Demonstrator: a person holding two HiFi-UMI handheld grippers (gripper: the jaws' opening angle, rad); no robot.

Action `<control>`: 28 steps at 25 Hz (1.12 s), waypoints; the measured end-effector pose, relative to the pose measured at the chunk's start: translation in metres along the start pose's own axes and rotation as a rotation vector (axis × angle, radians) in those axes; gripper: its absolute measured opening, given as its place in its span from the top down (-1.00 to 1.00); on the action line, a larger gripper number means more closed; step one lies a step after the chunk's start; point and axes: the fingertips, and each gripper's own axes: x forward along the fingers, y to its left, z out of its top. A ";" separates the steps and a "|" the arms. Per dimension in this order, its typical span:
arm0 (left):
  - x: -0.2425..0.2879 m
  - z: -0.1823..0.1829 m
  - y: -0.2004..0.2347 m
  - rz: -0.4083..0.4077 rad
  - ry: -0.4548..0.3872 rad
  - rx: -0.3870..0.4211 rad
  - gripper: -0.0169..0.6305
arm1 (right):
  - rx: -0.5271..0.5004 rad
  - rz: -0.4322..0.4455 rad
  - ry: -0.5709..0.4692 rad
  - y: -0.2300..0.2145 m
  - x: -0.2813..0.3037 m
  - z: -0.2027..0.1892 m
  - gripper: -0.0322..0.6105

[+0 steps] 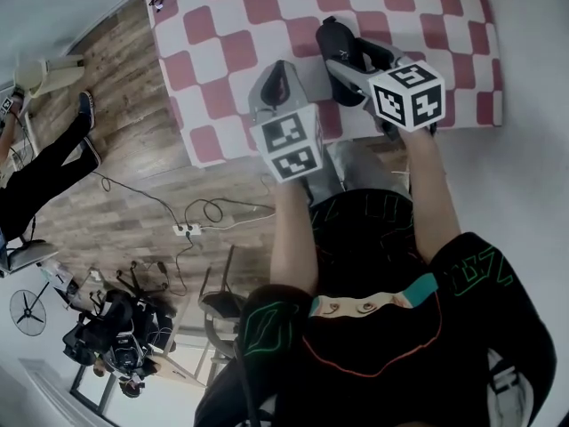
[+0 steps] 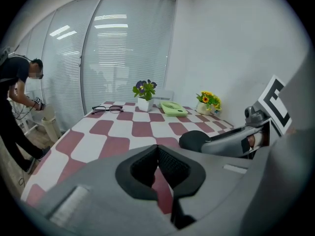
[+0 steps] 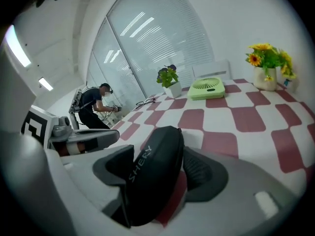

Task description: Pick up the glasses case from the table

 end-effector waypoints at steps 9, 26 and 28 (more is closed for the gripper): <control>-0.001 0.000 0.009 0.023 -0.006 -0.009 0.92 | 0.059 0.019 0.050 0.000 0.012 -0.004 -0.14; -0.036 0.055 0.009 0.096 -0.206 -0.035 0.92 | -0.191 -0.034 -0.162 0.012 -0.032 0.060 -0.10; -0.040 0.071 0.001 0.088 -0.245 -0.033 0.92 | -0.220 -0.046 -0.220 0.011 -0.046 0.077 -0.10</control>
